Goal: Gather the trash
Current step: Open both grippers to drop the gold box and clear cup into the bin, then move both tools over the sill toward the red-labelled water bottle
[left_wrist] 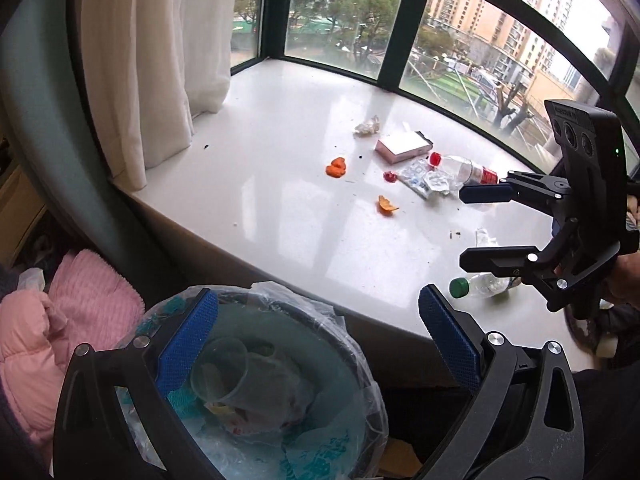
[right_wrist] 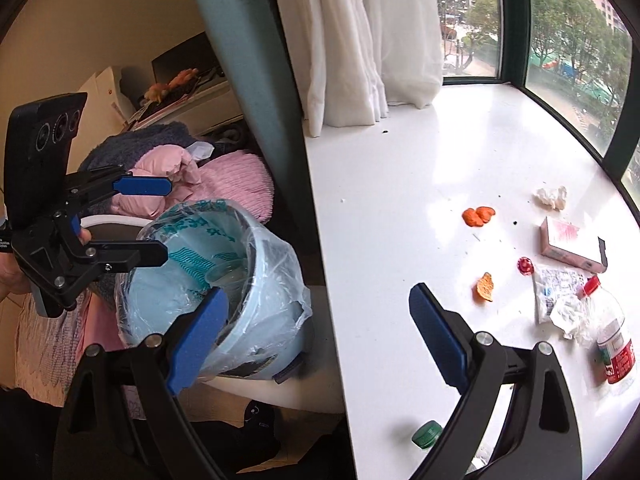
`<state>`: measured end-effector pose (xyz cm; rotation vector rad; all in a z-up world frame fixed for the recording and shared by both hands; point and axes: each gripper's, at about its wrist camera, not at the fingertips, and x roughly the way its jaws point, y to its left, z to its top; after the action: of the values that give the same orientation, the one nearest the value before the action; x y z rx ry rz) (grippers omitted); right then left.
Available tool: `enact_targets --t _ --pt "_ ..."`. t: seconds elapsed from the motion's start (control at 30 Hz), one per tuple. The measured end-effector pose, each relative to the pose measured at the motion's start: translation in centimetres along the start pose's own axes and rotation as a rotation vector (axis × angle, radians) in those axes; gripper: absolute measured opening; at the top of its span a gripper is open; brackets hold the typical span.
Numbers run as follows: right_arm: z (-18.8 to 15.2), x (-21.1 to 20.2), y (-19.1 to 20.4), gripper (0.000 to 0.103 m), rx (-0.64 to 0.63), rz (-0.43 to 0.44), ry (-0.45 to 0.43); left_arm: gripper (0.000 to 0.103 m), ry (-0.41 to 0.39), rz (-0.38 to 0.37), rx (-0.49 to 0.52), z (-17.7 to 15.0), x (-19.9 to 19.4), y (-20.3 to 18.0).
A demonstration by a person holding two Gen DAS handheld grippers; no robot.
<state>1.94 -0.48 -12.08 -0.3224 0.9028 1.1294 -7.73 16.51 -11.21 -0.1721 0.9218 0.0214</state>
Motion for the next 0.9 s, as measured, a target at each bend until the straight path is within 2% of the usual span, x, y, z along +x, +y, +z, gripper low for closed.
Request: enact_targets --t 0.6,0.9 --pt "-4.8 -7.7 -12.6 0.089 0.234 -0.216 -0.086 0.097 0.024 -0.194 0.239 8.0 7.5 -10.8" --pt "-7.3 -10.6 -19.7 0.089 0.296 -0.313 -0.084 0.097 0.065 -0.266 0.379 12.1 12.3 -16.5"
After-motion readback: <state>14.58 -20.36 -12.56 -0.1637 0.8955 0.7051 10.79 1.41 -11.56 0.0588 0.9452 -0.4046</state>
